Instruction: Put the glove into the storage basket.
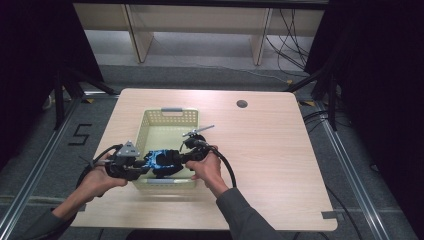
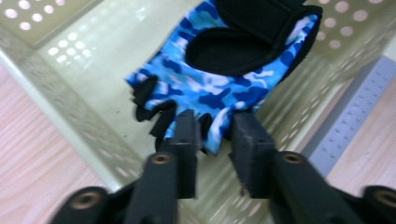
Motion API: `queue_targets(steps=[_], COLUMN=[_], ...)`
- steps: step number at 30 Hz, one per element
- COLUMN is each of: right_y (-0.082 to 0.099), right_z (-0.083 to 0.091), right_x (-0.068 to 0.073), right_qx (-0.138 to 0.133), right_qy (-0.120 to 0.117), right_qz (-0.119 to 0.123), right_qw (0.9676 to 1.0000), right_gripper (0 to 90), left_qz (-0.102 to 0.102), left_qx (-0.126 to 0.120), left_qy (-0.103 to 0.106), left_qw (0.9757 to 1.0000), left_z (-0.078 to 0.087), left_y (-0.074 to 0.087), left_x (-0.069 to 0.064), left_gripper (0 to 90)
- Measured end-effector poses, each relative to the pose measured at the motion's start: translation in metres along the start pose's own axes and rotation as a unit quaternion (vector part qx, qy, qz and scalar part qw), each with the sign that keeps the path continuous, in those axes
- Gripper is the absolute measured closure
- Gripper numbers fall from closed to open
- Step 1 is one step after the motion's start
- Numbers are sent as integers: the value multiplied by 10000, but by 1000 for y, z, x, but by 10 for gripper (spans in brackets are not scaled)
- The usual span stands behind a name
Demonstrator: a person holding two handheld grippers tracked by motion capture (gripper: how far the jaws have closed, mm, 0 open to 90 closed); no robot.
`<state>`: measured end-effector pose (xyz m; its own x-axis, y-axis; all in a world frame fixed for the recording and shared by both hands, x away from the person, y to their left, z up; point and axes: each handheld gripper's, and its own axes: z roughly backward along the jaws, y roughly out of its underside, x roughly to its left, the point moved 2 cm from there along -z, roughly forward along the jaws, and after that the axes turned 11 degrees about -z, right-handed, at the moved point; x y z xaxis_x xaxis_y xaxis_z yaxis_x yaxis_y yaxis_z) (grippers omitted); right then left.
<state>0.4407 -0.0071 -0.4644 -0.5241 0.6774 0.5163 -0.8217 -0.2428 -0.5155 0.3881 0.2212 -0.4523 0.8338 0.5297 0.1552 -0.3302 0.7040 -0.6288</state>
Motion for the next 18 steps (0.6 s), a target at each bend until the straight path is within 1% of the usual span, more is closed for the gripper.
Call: queue_targets(steps=[1, 2, 3, 4, 5, 6, 7, 8, 9, 10, 12, 14, 15, 16, 17, 18], right_y=[0, -1, 0, 0, 0, 0, 0, 0, 0, 1, 1, 1, 1, 2, 1, 2], right_z=[0, -2, -2, -2, -2, -3, -3, -3, -3, -2, -2, -2, -1, -2, -2, -1], right_x=[0, -2, -1, 0, 0, 0, 0, 0, 0, 0, 0, 1, 1, 2, 1, 2], right_qx=[8, -18, 11, 35, 47, 45, 48, 50, 50, 54, 71, 76, 75, 76, 55, 86], right_qy=[8, -4, 22, 24, 16, 20, 12, 14, 31, 22, 38, 59, 73, 61, 57, 65], right_qz=[-13, 67, 10, 18, 10, -2, 16, 32, 26, 12, 8, -1, 7, -1, 107, 15], right_qw=[10000, 10000, 10000, 10000, 10000, 10000, 10000, 10000, 10000, 10000, 10000, 10000, 9999, 10000, 9999, 9999], right_gripper=[871, 870, 871, 870, 871, 870, 870, 870, 870, 870, 870, 868, 868, 867, 866, 865], left_qz=[36, 18, -48, -18, 90, -28, -34, 33, -81, 2, 21, 36, 68, 53, 89, 164], left_qx=[-58, -140, -140, -138, -189, -175, -179, -197, -187, -206, -234, -225, -248, -247, -260, -262], left_qy=[-12, -87, -91, -33, -72, -105, -161, -146, -118, -97, -129, -83, -109, -89, -113, -130], left_qw=[10000, 9999, 9998, 9999, 9998, 9998, 9997, 9997, 9997, 9997, 9996, 9997, 9996, 9996, 9996, 9994], left_z=[1, 2, 4, 6, 7, 8, 8, 8, 9, 9, 10, 9, 8, 8, 9, 9], left_y=[-1, -2, -2, -2, -3, -3, -3, -4, -4, -5, -6, -7, -7, -8, -8, -8], left_x=[0, 1, 2, 1, 1, 2, 1, -1, -1, -3, -4, -4, -5, -5, -6, -7], left_gripper=[636, 607, 603, 590, 585, 590, 593, 594, 589, 582, 559, 515, 498, 488, 469, 448])
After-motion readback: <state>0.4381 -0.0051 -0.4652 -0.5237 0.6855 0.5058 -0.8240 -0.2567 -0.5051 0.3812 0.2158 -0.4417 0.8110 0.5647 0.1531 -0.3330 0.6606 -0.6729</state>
